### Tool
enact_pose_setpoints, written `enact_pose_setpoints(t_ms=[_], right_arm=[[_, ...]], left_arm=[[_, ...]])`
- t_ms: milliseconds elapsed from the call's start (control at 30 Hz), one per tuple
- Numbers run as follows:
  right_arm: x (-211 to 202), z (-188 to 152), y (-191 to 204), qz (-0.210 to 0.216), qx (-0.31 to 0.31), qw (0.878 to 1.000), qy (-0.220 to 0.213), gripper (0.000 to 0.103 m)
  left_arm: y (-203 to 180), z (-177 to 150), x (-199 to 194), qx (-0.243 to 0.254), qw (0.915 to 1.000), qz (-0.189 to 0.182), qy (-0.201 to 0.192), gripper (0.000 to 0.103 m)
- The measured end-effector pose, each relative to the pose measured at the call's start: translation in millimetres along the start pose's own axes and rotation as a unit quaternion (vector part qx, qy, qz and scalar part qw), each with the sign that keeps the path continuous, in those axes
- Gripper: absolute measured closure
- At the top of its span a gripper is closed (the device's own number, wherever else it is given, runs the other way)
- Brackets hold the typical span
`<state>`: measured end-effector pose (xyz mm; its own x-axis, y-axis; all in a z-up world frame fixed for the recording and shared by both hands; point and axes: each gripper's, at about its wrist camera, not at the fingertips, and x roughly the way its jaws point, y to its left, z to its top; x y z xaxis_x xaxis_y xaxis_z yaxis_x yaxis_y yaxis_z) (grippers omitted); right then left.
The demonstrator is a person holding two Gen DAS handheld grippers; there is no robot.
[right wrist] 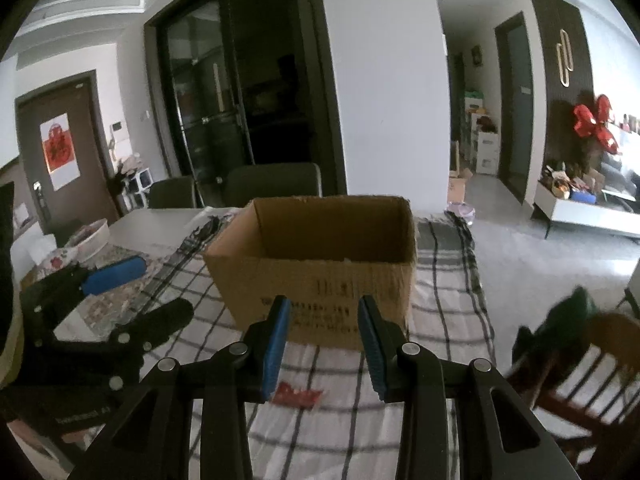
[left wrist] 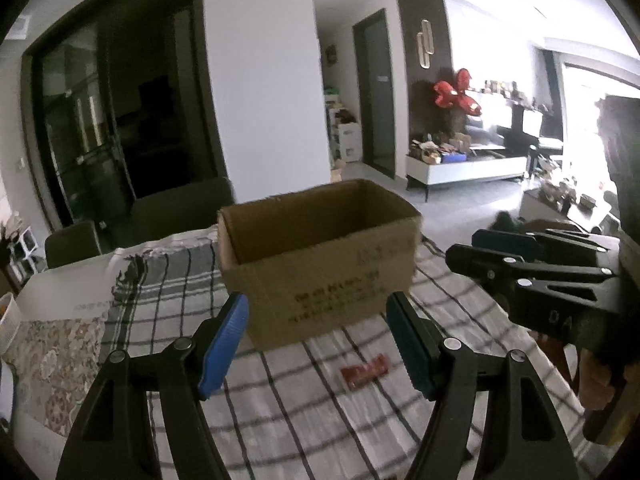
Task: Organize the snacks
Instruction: 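Move both open tools back down toward the black cracker pack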
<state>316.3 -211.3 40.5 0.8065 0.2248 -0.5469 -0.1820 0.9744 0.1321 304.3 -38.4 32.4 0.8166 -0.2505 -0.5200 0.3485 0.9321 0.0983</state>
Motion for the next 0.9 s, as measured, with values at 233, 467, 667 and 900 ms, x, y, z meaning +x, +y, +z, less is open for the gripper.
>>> enact_pose_setpoints(t_ms=[233,467,667,900], right_arm=[[-27,-37,5,-0.012,0.026,0.999,0.015,0.058],[-47,-82,9,-0.057,0.05,0.997,0.036,0.052],[-49,-116,11,-0.066,0.078,0.992,0.079,0.052],[-40,-156,9,-0.066,0.114,0.982,0.136,0.052]], left_arm=[[-23,-30,-22,0.058,0.9979,-0.029,-0.003,0.032],[-42,-65,-28,0.125,0.9904,-0.055,0.02,0.032],[-58,-91,-28,0.178,0.9789,-0.088,0.046,0.032],[-71,-116,-18,0.224,0.961,-0.137,0.088,0.032]])
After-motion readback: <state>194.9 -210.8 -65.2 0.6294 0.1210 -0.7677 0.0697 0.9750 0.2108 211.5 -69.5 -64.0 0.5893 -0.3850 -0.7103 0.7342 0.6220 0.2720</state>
